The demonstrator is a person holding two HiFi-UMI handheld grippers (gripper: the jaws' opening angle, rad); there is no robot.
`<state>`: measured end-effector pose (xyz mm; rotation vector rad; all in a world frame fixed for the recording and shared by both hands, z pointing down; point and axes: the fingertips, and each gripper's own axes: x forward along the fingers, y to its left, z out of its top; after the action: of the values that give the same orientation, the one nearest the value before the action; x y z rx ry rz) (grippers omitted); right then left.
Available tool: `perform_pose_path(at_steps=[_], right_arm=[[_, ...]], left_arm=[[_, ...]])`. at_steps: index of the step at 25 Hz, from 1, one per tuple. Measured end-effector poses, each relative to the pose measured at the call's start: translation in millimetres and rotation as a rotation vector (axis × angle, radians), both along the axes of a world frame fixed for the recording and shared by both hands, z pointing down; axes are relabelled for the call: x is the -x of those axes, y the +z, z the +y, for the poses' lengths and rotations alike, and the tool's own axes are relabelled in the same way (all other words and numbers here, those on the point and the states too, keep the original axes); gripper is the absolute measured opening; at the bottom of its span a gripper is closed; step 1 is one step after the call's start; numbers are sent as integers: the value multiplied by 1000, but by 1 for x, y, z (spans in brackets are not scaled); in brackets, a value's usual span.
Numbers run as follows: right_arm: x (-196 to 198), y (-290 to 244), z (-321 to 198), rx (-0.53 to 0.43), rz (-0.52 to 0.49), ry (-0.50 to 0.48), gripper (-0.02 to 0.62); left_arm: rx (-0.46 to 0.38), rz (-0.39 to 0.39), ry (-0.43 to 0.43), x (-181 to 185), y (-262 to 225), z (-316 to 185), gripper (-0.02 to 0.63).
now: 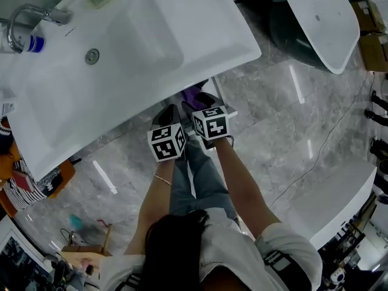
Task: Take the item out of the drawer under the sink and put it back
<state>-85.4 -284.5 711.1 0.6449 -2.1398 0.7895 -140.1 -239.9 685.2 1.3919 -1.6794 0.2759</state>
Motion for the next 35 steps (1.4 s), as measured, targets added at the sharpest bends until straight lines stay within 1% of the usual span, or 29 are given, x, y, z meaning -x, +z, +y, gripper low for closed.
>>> perform_pose_path(at_steps=[4,9,13,17,20,24,27,32,35], right_arm=[[4,21,-7,21,12,-8,311],[9,48,-9,39,46,-14,331],[8,63,-15,57,57,2,339],[7,79,-18,68,83,3,348],[8,95,-18,95,106,-1,356],[9,111,-16,114,138,-43,359],[10,116,-18,115,147,-48,359],[20,128,-17,69,177,-116,359],[17,134,-18,67,211,-127,359]], left_arm=[[28,6,5,-1,22,-3,3],[57,16,-19,4,45,-3,3],[89,37,-4,0,60,-8,5],[91,43,-9,0,67,-11,3],[88,42,-11,4,72,-13,3],[102,42,-36,6,81,-13,3],[102,49,-54,8,84,-14,5],[95,64,-61,11,90,-13,3],[103,71,-75,12,94,-13,3]])
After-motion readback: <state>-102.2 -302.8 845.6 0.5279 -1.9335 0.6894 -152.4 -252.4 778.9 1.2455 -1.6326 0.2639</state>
